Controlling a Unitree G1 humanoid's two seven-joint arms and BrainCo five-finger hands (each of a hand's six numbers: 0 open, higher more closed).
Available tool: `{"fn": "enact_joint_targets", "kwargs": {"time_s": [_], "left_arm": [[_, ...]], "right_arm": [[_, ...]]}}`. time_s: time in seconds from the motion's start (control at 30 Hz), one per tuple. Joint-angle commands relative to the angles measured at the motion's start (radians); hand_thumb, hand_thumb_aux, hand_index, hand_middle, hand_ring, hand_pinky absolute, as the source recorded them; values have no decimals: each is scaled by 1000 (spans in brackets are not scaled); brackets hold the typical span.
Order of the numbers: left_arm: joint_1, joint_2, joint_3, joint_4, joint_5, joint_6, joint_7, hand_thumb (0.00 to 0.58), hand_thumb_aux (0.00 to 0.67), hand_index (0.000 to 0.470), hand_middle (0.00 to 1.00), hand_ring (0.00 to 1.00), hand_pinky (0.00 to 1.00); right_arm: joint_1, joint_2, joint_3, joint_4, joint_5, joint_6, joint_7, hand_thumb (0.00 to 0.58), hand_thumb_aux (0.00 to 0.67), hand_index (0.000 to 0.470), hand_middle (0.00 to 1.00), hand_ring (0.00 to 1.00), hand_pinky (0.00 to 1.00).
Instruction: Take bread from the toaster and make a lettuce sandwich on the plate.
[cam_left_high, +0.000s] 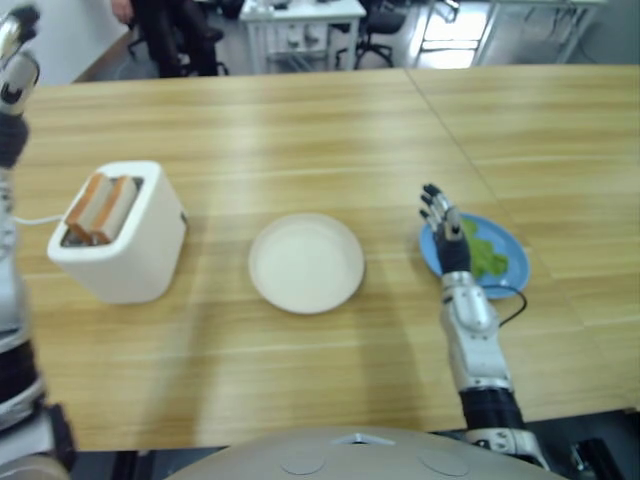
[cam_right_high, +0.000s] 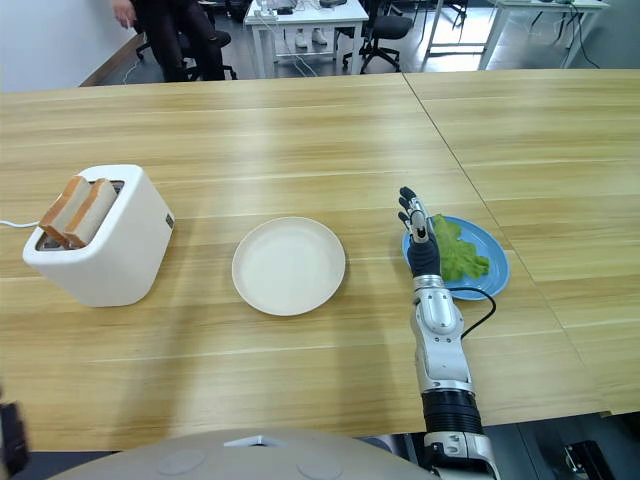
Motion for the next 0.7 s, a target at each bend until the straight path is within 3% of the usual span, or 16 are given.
{"fn": "enact_joint_targets", "kwargs": {"time_s": [0.03, 0.37, 0.7], "left_arm": [[68, 59, -42, 211, 143, -54, 37, 0, 0, 0, 0, 0, 0], [71, 109, -229, 511, 356, -62, 146, 0, 0, 0, 0, 0, 0], [94, 69, -324, 545, 338, -57, 98, 0, 0, 0, 0, 0, 0]], "right_arm": [[10, 7, 4, -38, 2, 21, -5, 0, 0, 0, 0, 0, 0], [-2, 9, 1, -19, 0, 26, -3, 0, 0, 0, 0, 0, 0], [1, 7, -2, -20, 2, 33, -2, 0, 0, 0, 0, 0, 0]]}}
